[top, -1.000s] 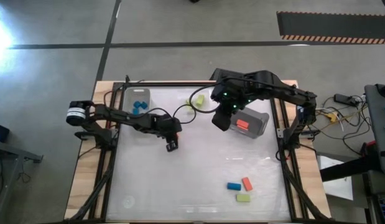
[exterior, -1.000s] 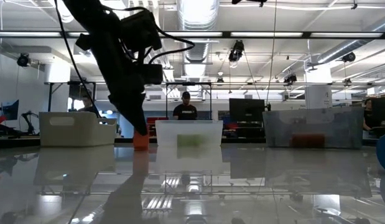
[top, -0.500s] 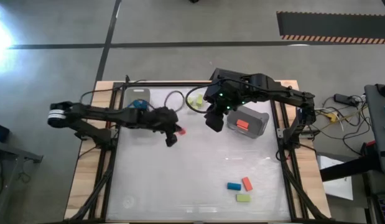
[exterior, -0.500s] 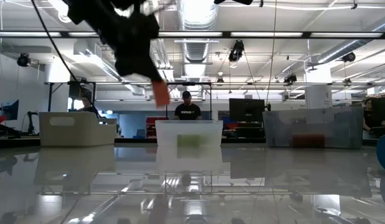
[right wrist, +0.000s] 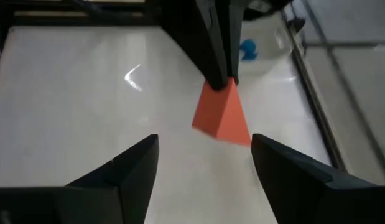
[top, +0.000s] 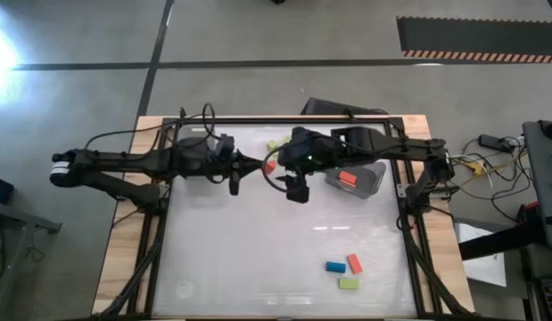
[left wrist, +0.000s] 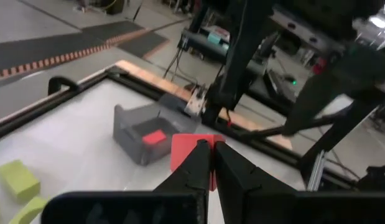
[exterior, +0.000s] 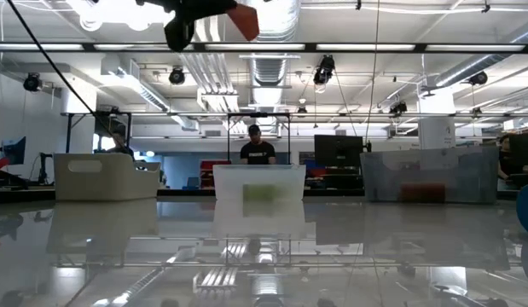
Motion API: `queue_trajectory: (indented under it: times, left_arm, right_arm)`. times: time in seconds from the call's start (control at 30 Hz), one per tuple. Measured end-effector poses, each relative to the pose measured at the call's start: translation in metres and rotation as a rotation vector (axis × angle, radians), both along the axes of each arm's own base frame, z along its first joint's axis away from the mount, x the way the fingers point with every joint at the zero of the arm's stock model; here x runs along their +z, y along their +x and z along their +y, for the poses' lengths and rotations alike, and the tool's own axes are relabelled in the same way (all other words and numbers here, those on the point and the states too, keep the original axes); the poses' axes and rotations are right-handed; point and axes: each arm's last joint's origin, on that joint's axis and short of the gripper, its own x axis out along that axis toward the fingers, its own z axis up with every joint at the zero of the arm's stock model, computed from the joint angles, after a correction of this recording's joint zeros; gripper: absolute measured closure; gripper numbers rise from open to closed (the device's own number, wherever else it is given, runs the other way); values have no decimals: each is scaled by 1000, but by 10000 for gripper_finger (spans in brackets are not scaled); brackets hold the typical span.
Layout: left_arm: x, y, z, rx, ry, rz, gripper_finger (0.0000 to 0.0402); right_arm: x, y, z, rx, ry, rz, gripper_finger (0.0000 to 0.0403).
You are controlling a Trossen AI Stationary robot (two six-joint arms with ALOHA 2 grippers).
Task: Sort & place blocks by color
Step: Put the orange block into the black bin
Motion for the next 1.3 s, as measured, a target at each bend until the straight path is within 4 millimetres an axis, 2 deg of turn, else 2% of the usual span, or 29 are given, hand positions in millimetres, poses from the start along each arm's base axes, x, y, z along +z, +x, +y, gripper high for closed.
queue_trajectory:
  times: [0.27,0.47,0.67,0.93,1.3]
  left_arm:
    - [10,1,0,6,-71,-128,401]
    - [13,1,0,19,-142,-155,402]
    - [9,5,0,38,-223,-165,402]
    - [2,13,3,110,-443,-179,401]
    - [0,15,4,131,-545,-189,401]
  right_arm:
    - [-3,6,0,-12,-31,-23,155]
    - [-5,7,-3,-64,-92,-19,156]
    - [-9,11,-2,-57,-99,-38,165]
    - [-12,14,-5,-115,-168,-51,181]
    - [-12,13,-5,-106,-188,-40,208]
